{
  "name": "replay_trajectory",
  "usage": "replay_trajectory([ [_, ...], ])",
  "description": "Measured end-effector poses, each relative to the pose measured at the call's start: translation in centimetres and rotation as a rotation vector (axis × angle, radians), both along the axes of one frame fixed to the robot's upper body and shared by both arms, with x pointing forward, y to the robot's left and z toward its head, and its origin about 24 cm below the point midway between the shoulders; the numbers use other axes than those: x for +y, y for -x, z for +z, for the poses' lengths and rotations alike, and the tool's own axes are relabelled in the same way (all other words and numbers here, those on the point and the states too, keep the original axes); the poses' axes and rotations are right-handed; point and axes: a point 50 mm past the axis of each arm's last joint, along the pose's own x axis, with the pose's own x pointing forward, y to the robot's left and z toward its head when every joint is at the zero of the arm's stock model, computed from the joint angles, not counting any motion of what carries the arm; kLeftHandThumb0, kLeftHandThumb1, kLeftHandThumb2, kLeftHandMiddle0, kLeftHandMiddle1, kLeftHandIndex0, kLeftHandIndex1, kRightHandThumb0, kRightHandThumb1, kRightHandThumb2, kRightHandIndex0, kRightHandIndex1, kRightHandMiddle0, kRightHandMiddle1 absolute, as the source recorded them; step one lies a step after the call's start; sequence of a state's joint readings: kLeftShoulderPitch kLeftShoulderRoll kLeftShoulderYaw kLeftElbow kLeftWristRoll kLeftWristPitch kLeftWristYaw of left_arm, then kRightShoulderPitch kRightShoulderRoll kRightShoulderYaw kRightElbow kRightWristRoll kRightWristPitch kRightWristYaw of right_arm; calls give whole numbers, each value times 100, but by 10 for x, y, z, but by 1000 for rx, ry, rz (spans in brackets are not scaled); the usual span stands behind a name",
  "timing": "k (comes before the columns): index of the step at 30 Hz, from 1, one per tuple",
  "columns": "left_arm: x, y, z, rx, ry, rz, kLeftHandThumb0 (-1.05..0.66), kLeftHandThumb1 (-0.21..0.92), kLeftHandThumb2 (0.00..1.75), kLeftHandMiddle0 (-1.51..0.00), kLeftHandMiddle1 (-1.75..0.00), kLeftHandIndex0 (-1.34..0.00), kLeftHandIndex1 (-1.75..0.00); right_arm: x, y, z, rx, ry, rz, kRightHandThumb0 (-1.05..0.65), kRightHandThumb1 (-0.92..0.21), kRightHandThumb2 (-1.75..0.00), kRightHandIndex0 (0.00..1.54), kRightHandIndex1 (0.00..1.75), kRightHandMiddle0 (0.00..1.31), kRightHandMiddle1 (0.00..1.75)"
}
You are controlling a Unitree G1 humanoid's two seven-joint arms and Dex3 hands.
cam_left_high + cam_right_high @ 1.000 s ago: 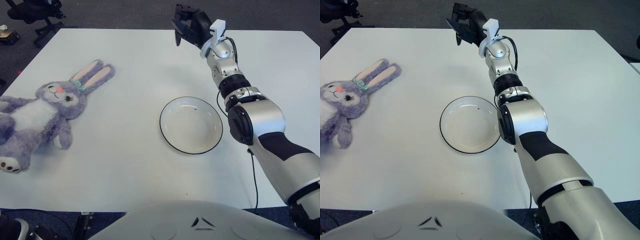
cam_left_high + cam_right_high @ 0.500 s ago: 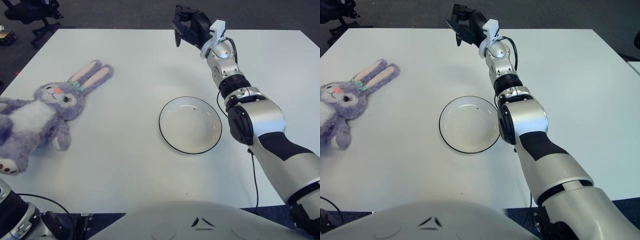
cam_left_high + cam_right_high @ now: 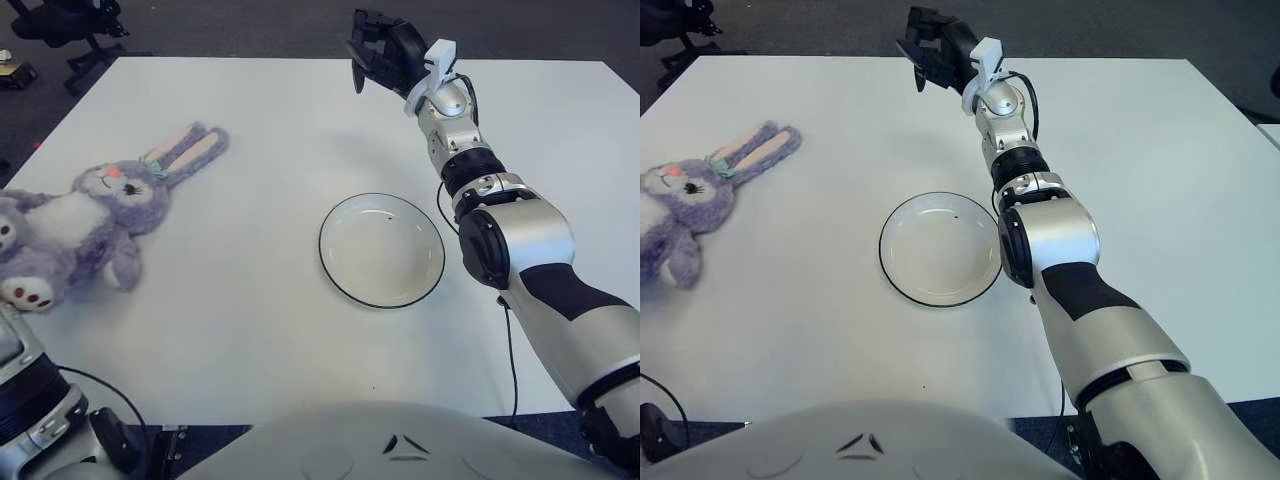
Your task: Put the doll into the plate.
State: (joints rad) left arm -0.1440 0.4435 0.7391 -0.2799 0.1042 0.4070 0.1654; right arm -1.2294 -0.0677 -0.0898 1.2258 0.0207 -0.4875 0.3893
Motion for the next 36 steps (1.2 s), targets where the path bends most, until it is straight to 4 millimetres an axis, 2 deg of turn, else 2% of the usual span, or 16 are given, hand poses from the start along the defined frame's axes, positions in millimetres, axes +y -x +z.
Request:
replay_trajectory([
  [8, -4, -14, -4, 1, 16, -19, -1, 75, 57, -53, -155, -40, -134, 0, 0, -1, 5, 2, -1, -30, -92, -35, 88, 175, 67, 175],
  [36, -9, -36, -20, 66, 31, -67, -1, 72, 61, -55, -153, -42, -133, -4, -1, -2, 10, 13, -8, -32, -92, -33, 87, 175, 68, 175],
])
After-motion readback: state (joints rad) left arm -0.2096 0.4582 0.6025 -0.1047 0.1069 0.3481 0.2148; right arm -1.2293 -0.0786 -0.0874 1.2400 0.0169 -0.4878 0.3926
